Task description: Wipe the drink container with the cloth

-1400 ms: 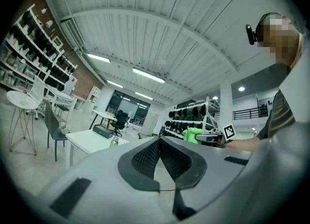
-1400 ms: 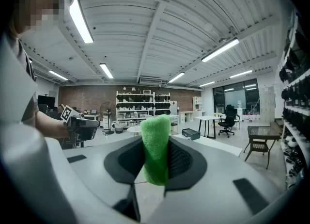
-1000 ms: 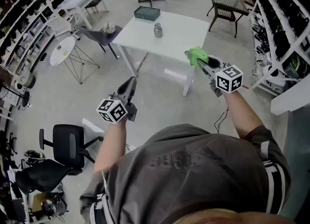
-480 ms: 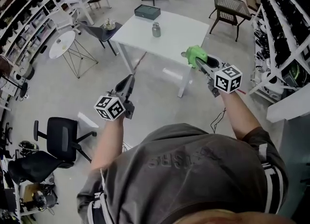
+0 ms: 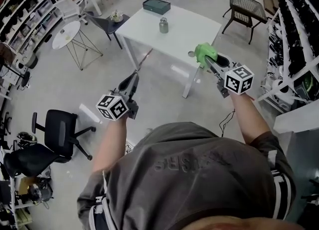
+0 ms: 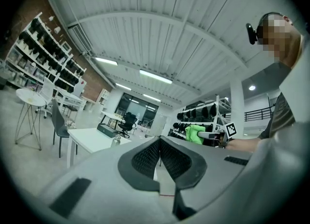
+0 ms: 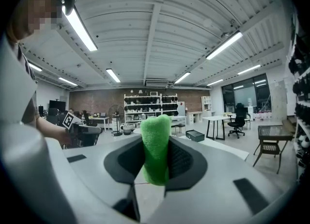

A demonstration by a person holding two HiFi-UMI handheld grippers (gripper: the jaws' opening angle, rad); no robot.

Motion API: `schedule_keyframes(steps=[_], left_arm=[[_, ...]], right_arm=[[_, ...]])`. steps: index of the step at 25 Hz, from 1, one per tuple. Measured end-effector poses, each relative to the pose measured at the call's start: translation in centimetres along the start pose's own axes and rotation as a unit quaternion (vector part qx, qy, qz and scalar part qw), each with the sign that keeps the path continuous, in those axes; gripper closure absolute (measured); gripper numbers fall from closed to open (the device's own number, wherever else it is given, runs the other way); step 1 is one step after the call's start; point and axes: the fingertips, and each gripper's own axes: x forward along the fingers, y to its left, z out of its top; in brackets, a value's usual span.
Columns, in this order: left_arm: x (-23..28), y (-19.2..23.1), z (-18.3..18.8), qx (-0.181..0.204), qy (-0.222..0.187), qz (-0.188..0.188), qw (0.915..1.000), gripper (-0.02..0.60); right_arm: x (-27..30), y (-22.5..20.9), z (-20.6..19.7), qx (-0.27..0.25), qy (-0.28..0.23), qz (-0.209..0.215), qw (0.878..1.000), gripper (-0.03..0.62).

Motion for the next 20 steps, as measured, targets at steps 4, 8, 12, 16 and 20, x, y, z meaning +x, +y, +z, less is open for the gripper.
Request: schedule_keyframes(steps=[4, 8, 12, 16, 20], left_arm=[[2.1, 3.2, 0.2, -0.007, 0.000, -0.003, 1.0000, 0.583], [5.5, 8.4, 0.8, -0.010, 0.008, -0.026, 0.9996, 0.583], [10.7, 15.2, 2.5, -0.005, 0.012, -0.061, 0.9981, 0.583], [16.1, 22.3, 5.4, -0.001, 0.032, -0.098, 0.9947, 0.583], [21.0, 28.2, 8.4, 0.011, 0.052, -0.129, 0.9903, 0.583]], right_arm=[[3.4, -2.0, -0.5, 0.006, 0.004, -0.005, 1.000, 0.497], [8.8, -4.1, -0.4, 0.010, 0.003, -0.020, 1.000, 0.497], [15.8, -6.6, 0.3, 0.010, 0.003, -0.038, 0.999, 0.497], [23.2, -9.4, 1.7, 0.013, 0.005, -0.062, 0.998, 0.497], [29.4, -13.2, 3.5, 0.021, 0.002, -0.092, 0.996, 0.497]])
